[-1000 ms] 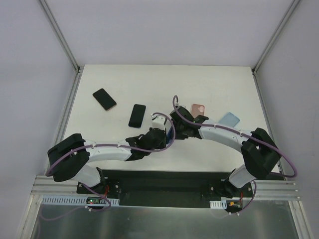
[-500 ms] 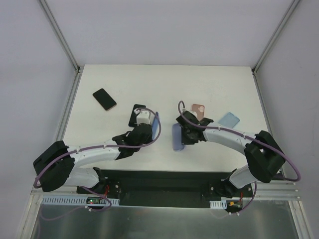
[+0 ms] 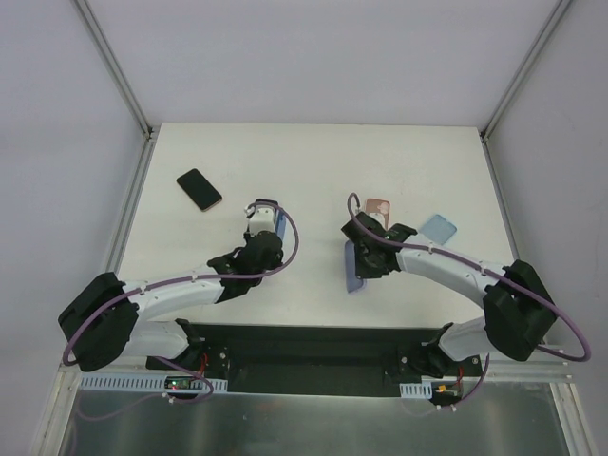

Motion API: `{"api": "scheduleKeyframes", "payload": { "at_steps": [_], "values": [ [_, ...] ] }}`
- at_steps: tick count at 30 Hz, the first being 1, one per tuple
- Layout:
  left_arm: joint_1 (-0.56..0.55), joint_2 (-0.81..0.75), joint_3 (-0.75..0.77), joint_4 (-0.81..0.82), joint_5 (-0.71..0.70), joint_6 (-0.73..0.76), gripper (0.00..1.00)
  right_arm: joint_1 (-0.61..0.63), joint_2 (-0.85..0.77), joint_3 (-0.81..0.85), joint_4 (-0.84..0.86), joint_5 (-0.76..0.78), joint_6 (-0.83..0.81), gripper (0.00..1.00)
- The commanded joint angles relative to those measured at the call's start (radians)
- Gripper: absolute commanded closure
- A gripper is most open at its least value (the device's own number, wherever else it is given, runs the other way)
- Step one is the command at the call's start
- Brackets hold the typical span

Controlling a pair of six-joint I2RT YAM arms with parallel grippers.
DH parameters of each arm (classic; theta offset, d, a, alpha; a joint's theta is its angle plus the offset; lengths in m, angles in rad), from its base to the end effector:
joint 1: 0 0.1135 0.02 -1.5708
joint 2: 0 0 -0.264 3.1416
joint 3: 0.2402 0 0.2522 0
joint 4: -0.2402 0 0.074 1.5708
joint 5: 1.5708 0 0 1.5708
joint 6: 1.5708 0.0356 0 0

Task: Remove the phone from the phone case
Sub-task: Place the phone case at the center of the board.

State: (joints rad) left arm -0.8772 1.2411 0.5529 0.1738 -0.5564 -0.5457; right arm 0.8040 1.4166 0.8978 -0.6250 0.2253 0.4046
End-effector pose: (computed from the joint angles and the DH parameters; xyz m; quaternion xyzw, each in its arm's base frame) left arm 0.1759 -0.1822 0.2028 0.0005 0.8420 -0.1368 0.5219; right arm 0.1909 0.1867 0.2061 -0.1693 0.9565 0.0292 0.2357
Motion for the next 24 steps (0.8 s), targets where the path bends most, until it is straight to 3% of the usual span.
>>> {"api": "scheduleKeyframes", "payload": {
  "at_steps": [1,12,24],
  "values": [
    [-0.003,-0.020,0.077,0.010,0.010,0.058,1.00,-0.048,-0.010,0.075,-0.043,0.033,-0.024,0.99],
    [-0.005,0.078,0.203,-0.022,0.003,0.194,1.00,-0.244,0.057,0.262,0.091,-0.161,-0.052,0.99],
    [-0.051,0.193,0.292,-0.099,-0.122,0.320,1.00,-0.341,0.330,0.477,0.128,-0.319,-0.053,0.99]
  ]
}}
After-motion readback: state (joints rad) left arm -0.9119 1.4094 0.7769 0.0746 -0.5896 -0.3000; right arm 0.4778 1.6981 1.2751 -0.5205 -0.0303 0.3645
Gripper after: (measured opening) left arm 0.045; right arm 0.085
